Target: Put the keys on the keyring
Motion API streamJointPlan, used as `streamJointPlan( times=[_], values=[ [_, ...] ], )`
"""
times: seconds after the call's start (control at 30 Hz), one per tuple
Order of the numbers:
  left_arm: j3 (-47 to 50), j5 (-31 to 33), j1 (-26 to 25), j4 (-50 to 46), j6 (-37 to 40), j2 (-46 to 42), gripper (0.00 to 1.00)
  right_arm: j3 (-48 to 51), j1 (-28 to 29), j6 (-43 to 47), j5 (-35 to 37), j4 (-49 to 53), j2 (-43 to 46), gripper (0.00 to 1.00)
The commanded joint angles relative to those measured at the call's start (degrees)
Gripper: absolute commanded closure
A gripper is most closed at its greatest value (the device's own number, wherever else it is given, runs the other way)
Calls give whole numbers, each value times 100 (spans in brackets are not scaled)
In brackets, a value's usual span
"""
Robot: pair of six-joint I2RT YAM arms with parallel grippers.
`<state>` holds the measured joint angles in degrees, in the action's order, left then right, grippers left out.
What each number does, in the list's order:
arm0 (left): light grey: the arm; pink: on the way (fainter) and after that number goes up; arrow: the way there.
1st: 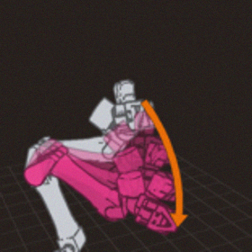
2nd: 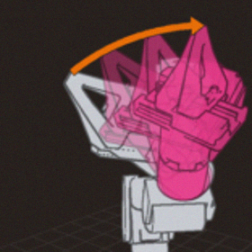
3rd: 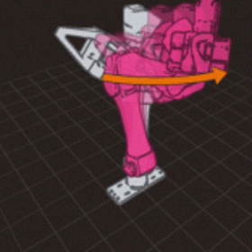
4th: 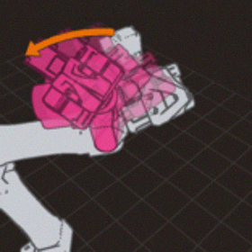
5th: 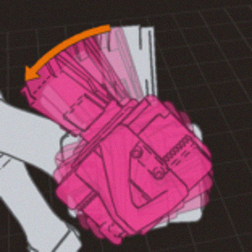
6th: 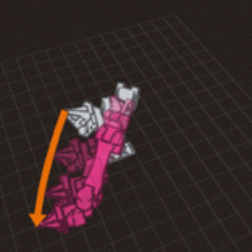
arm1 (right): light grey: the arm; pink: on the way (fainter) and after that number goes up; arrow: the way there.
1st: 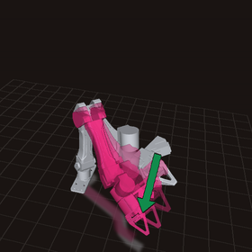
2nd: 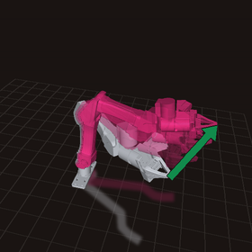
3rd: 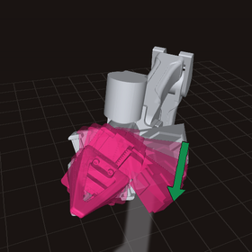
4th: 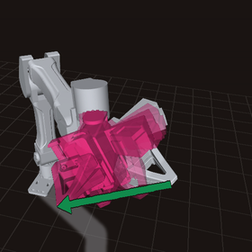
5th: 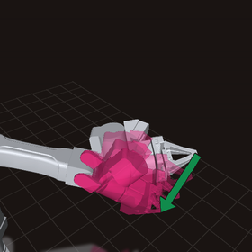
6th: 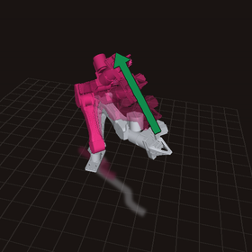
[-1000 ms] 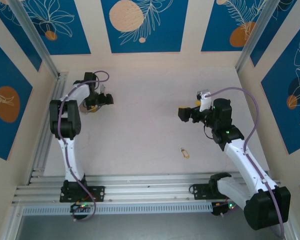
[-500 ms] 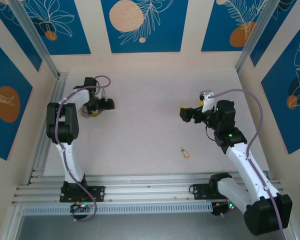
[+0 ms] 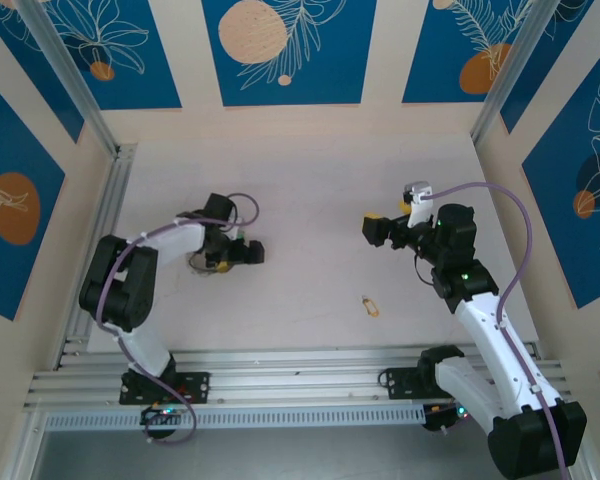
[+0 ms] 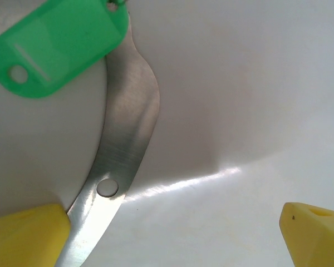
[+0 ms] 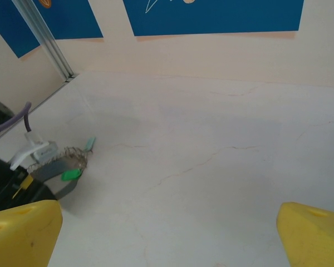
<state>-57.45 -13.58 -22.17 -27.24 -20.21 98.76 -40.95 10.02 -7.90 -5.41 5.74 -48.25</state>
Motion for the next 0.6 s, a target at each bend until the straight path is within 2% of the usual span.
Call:
streamJointPlan(
  times=[0.0,0.13,0.23,0.33,0.4,0.5,0.57],
  values=[
    [863,-522,-629,-277,-857,-13,0,82,-48,-62,-2,34,118,1],
    [1171,-746,-1249,-373,-1263,-564,0,180,-79,-111,-24,-67,138,1],
    [951,-746,-1476,-957,-1305,-1118,0,231,-123,-165,-23,-147,50,1],
    [237,-274,-1382,-1807,-1024,-1646,0,316,-156,-256,36,-252,0,1],
    [-324,-42,-1196,-2184,-776,-1694,2,344,-181,-291,67,-288,-84,1],
    [-1001,136,-964,-2359,-413,-1406,10,324,-189,-325,-20,-229,-224,1],
    [-1307,232,-894,-2350,-232,-1112,20,326,-193,-343,-86,-213,-290,1]
  ],
)
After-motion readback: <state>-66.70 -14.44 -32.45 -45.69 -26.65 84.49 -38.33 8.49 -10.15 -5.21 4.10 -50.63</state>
